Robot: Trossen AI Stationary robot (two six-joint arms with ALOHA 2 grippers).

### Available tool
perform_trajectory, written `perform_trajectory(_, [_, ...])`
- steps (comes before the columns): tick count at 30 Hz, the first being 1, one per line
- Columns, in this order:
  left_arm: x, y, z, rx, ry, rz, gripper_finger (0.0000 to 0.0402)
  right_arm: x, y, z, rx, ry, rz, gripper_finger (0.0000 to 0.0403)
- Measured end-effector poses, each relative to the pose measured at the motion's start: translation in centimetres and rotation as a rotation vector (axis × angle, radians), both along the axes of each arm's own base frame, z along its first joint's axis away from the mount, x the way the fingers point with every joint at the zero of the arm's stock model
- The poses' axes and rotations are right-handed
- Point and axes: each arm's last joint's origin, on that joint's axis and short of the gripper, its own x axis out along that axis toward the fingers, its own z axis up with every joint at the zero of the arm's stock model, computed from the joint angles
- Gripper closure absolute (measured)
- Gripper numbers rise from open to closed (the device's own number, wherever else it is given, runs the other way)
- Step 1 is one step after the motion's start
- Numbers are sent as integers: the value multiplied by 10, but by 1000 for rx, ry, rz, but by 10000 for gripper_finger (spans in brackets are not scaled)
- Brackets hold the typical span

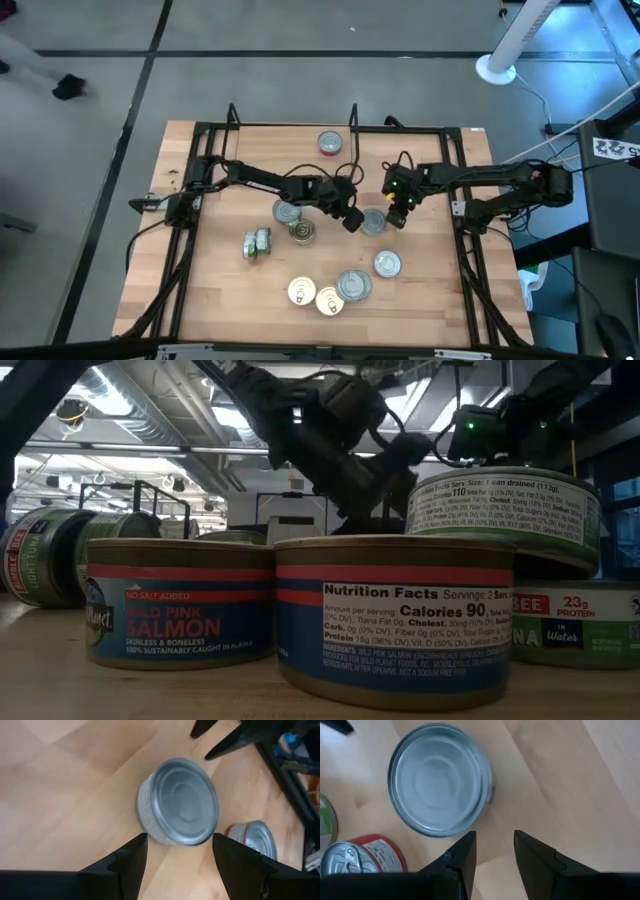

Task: Stack canned seafood by type on shelf
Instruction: Put the green white tuna can on the shelf

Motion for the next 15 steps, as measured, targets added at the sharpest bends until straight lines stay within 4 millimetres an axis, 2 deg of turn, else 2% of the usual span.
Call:
perform_trajectory(10, [4,0,-22,-82,32,69,184,2,-3,1,-13,-30,-7,269])
perform_trajectory(15, [5,0,-26,-101,27,86,215,3,-3,1,-22,-37,-9,269])
